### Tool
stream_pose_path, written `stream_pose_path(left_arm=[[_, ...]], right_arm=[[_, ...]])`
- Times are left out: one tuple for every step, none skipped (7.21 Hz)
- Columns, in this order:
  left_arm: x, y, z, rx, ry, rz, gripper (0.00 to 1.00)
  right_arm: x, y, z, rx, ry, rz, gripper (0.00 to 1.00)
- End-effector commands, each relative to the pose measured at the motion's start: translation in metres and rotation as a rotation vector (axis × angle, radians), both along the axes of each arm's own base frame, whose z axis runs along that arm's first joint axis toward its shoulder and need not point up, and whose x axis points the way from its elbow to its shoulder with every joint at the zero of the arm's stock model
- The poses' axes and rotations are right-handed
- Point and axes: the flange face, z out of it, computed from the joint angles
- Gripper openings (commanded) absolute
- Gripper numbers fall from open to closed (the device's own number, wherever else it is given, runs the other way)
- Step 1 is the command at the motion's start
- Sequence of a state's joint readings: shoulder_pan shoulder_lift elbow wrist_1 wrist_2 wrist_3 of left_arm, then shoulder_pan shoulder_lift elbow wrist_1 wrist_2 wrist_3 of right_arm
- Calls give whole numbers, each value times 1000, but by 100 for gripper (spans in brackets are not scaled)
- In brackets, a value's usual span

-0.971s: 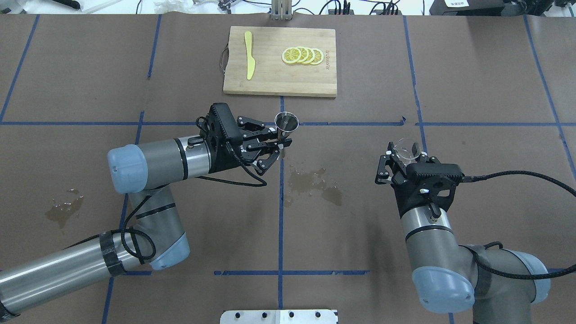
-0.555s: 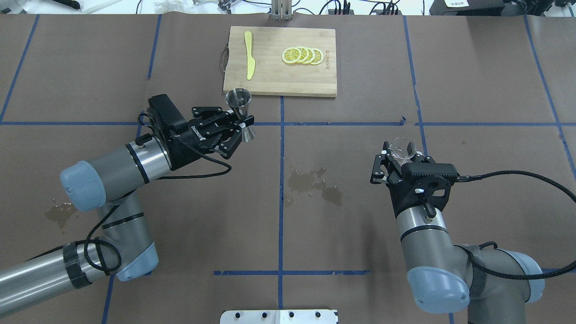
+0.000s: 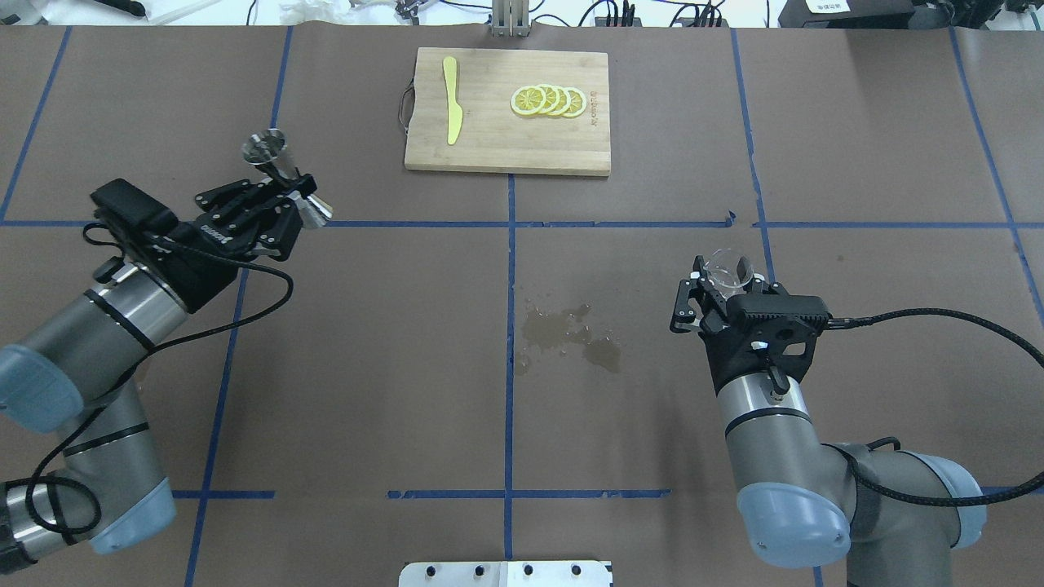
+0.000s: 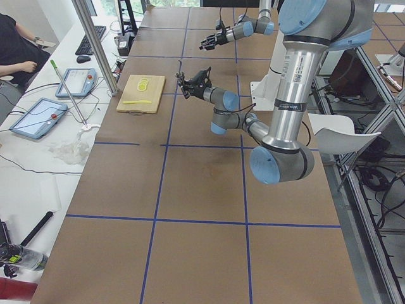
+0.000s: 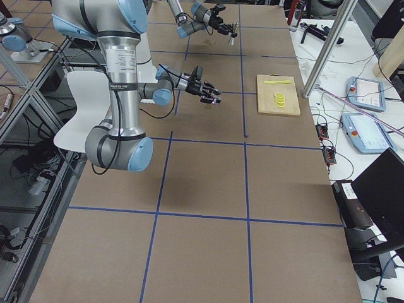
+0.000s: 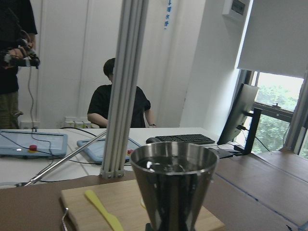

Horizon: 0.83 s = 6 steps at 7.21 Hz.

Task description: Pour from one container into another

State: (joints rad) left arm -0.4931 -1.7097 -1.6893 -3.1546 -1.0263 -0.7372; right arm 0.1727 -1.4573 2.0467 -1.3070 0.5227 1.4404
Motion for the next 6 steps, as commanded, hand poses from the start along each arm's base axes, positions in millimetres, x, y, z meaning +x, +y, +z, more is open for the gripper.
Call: stream_pose_path(left_arm=[[-43,9,51,-98,-34,-156,0],[-53,12,65,-119,-55,-204,0],[-56,12,74,-165,1,-231,0],[-67,17,94,-200,-6,-254,0],[-77,29,118,-223,-59,-279,0],[-73,34,128,-236,-66,-309,0]], right_arm=[[1,0,-1,1,-3,1,0],[1,0,-1,1,-3,1,0],[0,0,-1,1,-1,0,0],[0,0,-1,1,-1,0,0],[0,0,-1,1,-1,0,0],[0,0,-1,1,-1,0,0]])
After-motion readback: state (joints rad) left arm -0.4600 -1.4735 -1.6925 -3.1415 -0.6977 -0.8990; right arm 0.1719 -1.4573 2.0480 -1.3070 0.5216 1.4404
